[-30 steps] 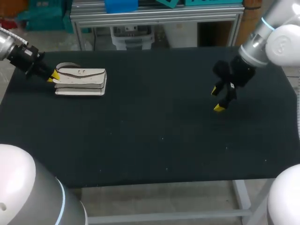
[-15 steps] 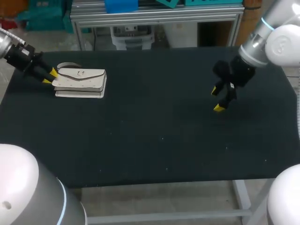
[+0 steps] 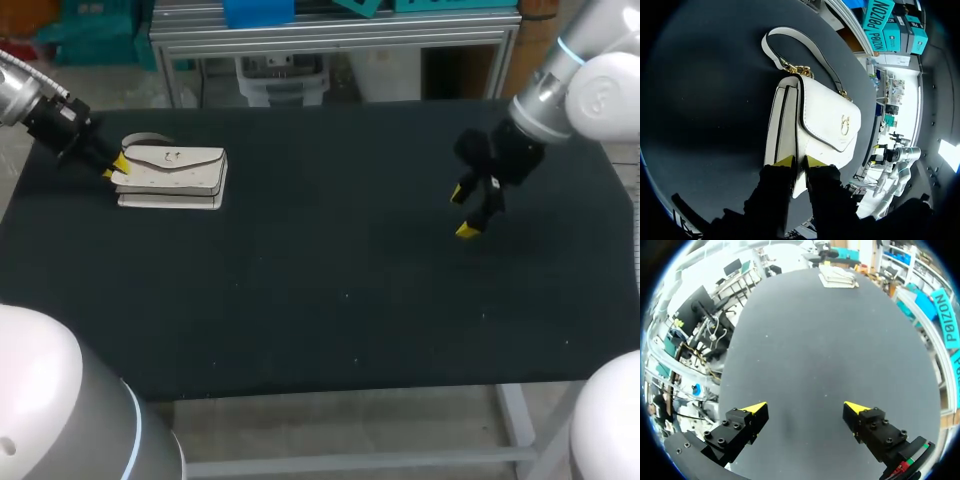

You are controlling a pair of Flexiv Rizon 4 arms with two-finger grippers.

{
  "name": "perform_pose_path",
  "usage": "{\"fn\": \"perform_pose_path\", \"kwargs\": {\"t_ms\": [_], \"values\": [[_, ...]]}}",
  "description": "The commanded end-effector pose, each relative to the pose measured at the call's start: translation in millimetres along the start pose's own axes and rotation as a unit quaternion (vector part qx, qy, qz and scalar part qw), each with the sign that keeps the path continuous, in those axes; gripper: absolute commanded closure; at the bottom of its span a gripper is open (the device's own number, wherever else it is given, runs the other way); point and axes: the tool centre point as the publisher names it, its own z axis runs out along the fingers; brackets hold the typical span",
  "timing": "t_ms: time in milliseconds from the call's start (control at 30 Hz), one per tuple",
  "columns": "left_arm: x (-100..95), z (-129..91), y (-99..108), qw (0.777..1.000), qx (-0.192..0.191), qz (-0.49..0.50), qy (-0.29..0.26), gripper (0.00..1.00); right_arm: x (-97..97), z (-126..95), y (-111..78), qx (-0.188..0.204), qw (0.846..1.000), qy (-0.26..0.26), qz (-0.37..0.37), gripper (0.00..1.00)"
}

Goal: Pick up the bag, open it, inspect its contents, close it, and place it on the opposite side

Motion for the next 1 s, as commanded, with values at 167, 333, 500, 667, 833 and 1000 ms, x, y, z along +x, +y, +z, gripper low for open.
{"fn": "perform_pose_path", "kwargs": {"t_ms": [167, 333, 500, 667, 833, 1000], "values": [[10.8, 2, 8, 0.999, -0.035, 0.001, 0.016, 1.0, -0.7, 0, 0.3, 0.0, 1.0, 0.001, 0.0, 0.0], [10.8, 2, 8, 0.999, -0.035, 0.001, 0.016, 1.0, -0.7, 0, 0.3, 0.0, 1.0, 0.001, 0.0, 0.0], [10.8, 2, 8, 0.999, -0.035, 0.001, 0.016, 1.0, -0.7, 0, 0.3, 0.0, 1.0, 0.001, 0.0, 0.0], [10.8, 2, 8, 0.999, -0.035, 0.001, 0.016, 1.0, -0.7, 0, 0.3, 0.0, 1.0, 0.001, 0.0, 0.0], [24.5, 16, 20, 0.999, -0.021, -0.021, 0.021, 1.0, 1.3, 4, 4.4, 0.014, 0.999, -0.023, -0.021, 0.0], [47.7, 40, 42, 1.0, -0.011, -0.015, 0.0, 1.0, 4.8, 16, 9.2, 0.001, 0.997, -0.031, -0.073, 0.0]]}}
